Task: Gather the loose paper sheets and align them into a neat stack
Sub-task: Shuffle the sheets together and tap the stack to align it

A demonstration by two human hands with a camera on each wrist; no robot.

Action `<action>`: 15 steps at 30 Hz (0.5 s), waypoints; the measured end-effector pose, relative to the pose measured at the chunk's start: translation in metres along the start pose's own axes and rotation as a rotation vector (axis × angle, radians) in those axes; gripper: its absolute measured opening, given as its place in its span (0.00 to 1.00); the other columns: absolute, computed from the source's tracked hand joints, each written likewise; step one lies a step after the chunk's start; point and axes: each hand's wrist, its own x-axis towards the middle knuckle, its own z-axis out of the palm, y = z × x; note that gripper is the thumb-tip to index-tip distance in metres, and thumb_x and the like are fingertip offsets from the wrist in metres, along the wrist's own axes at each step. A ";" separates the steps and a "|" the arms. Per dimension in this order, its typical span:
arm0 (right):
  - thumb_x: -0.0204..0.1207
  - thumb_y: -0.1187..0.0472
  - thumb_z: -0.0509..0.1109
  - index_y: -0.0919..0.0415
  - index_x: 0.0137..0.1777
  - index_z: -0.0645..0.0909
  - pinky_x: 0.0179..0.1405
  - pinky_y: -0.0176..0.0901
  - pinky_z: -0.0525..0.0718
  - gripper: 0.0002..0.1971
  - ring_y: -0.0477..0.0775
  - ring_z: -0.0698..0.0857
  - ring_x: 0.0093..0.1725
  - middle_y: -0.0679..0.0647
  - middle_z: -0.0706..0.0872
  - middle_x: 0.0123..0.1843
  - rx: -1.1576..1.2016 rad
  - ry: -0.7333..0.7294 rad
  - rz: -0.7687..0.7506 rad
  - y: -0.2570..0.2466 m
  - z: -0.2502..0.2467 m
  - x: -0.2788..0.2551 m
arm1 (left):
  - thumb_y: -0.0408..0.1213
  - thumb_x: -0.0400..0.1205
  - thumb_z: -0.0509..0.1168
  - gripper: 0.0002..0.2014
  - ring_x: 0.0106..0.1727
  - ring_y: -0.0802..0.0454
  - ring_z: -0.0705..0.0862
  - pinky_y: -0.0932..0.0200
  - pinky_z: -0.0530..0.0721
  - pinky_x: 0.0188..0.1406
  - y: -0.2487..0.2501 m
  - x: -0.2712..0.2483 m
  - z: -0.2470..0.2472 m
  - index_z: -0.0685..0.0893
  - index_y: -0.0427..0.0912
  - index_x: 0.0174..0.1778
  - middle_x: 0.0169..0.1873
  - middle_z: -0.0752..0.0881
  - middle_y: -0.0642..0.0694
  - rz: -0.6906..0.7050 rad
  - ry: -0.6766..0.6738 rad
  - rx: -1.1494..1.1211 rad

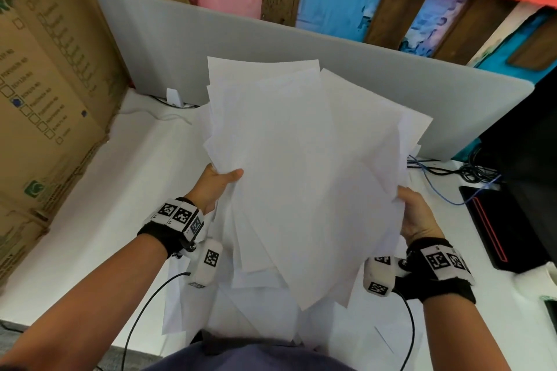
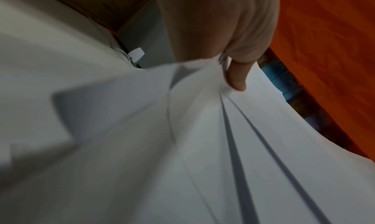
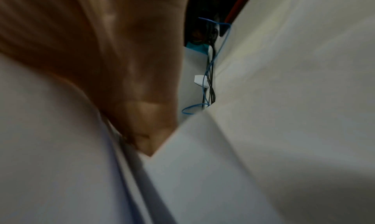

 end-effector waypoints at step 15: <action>0.60 0.72 0.73 0.60 0.54 0.83 0.47 0.46 0.89 0.21 0.57 0.88 0.48 0.54 0.91 0.46 -0.267 -0.187 0.023 0.004 -0.011 0.018 | 0.23 0.80 0.62 0.19 0.45 0.71 0.85 0.73 0.80 0.50 0.001 -0.005 -0.012 0.74 0.47 0.63 0.49 0.82 0.57 0.113 0.001 0.086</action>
